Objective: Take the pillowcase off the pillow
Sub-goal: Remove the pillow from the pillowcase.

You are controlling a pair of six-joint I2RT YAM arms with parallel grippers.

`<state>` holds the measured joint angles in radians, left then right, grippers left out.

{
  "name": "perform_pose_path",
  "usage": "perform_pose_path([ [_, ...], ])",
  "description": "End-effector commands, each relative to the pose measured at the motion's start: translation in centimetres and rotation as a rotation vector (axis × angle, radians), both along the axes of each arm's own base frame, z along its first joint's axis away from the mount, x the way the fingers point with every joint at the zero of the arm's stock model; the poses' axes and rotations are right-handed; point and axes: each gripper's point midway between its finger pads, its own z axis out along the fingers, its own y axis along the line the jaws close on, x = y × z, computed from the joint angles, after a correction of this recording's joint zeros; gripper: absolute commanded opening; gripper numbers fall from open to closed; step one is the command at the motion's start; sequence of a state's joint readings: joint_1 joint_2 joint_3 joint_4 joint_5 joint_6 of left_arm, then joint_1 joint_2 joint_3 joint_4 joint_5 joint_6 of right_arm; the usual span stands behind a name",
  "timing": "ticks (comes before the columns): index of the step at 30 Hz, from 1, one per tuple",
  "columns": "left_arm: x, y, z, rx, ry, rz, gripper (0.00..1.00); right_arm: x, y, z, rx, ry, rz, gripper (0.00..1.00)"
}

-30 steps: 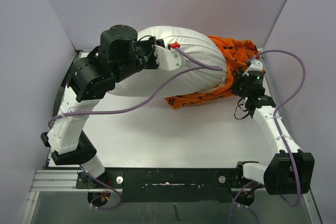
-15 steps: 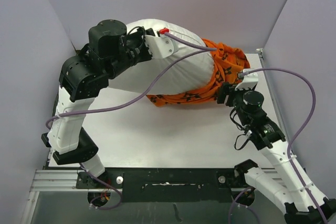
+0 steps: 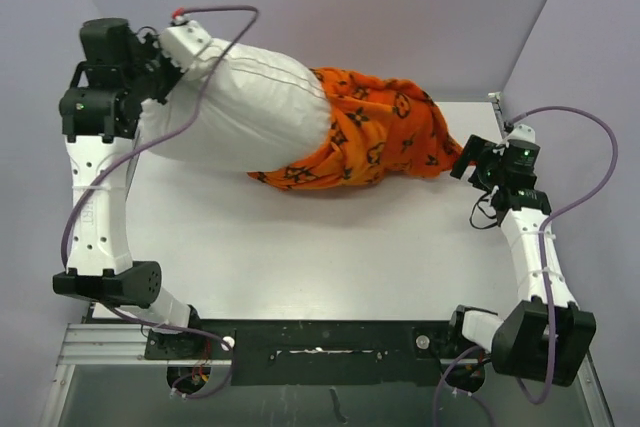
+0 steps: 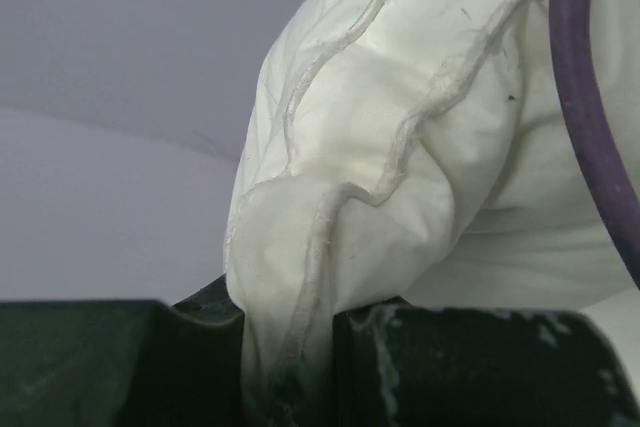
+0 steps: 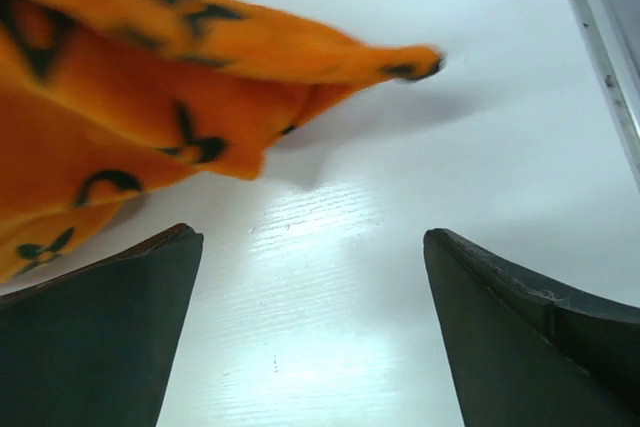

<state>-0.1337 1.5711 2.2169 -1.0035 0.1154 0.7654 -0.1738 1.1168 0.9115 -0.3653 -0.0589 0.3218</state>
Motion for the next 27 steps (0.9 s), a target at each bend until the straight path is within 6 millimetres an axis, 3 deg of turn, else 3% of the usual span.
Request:
perform_pose_path([
  [1, -3.1, 5.1, 10.2, -0.126, -0.351, 0.027, 0.00, 3.4, 1.8, 2.0, -0.018, -0.129, 0.213, 0.98],
  [6, -0.5, 7.9, 8.1, -0.160, -0.308, 0.061, 0.00, 6.2, 5.9, 2.1, -0.155, -0.267, 0.553, 0.98],
  [9, 1.2, 8.0, 7.2, -0.172, -0.291, 0.054, 0.00, 8.6, 8.4, 2.9, -0.196, -0.348, 0.688, 0.98],
  [14, 3.3, 7.8, 6.1, -0.130, -0.276, 0.040, 0.00, 14.6, 13.2, 3.2, -0.174, -0.393, 0.872, 0.98],
  [20, 5.5, 9.2, 3.8, -0.053, -0.247, 0.068, 0.00, 20.8, 20.4, -1.2, -0.293, -0.355, 1.070, 0.98],
  [24, 6.5, 10.1, 3.4, 0.012, -0.251, 0.080, 0.00, 24.2, 22.6, -5.6, -0.256, -0.313, 1.088, 0.98],
  [27, 7.3, 10.6, 2.9, 0.029, -0.241, 0.094, 0.00, 25.0, 24.0, -8.8, -0.268, -0.272, 1.134, 0.98],
])
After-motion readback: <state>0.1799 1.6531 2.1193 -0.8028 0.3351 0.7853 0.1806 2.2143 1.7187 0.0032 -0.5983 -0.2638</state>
